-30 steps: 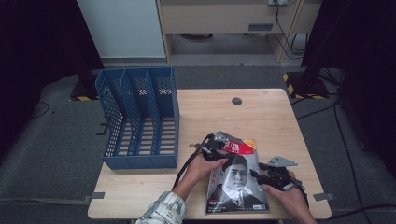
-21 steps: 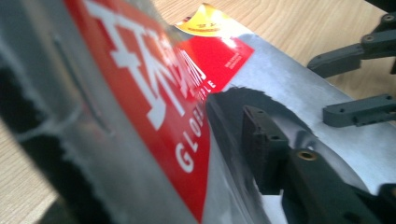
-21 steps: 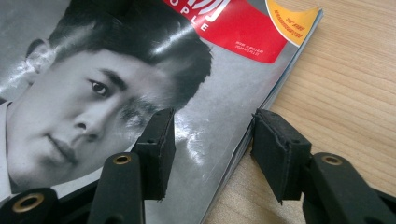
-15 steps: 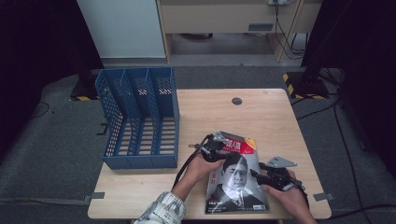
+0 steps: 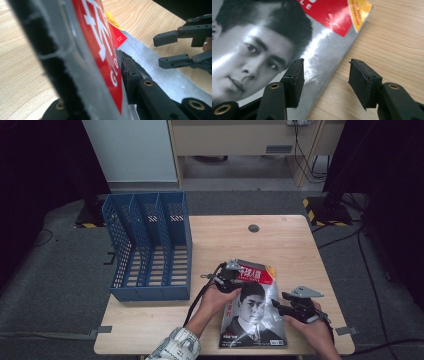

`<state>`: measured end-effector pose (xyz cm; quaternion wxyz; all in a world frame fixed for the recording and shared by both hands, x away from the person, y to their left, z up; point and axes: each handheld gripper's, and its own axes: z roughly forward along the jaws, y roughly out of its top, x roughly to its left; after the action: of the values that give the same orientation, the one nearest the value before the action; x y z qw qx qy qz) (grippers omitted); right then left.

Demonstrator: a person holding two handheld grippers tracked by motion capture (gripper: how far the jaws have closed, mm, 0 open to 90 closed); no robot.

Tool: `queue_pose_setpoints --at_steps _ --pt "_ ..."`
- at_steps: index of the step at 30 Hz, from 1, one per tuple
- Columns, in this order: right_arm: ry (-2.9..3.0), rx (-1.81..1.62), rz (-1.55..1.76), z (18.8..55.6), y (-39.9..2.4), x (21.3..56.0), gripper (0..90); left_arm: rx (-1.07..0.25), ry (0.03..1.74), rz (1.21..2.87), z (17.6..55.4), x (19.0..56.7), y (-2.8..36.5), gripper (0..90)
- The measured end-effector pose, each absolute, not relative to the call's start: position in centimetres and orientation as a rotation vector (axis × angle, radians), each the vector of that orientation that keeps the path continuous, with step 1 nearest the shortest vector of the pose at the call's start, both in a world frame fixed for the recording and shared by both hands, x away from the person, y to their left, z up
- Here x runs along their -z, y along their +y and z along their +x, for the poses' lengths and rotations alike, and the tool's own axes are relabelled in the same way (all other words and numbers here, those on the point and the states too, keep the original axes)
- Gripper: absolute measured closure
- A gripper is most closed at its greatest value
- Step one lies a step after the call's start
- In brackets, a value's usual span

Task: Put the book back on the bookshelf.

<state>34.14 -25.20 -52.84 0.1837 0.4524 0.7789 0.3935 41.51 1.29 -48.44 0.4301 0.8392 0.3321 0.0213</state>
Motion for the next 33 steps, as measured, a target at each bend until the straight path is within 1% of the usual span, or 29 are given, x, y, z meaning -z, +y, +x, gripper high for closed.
queue_pose_setpoints --at_steps 5,9,16,28,33 --pt "2.16 -1.1 1.309 34.1 -25.9 52.6 45.2 -0.043 0.826 2.072 41.6 47.7 1.5 83.4" --pt "2.124 -1.057 1.349 34.1 -26.5 52.5 46.9 -0.045 0.822 2.053 41.5 46.8 1.8 83.9" --pt "2.13 -1.002 1.376 34.2 -26.5 53.0 47.7 -0.04 0.813 2.017 41.4 45.3 1.9 84.3" --pt "2.152 -0.986 1.362 34.3 -26.2 53.4 45.0 -0.062 0.795 2.003 41.4 43.0 1.9 85.7" --pt "2.154 -0.981 1.334 34.1 -25.9 53.5 41.1 -0.086 0.778 1.992 41.3 41.9 1.9 86.4"
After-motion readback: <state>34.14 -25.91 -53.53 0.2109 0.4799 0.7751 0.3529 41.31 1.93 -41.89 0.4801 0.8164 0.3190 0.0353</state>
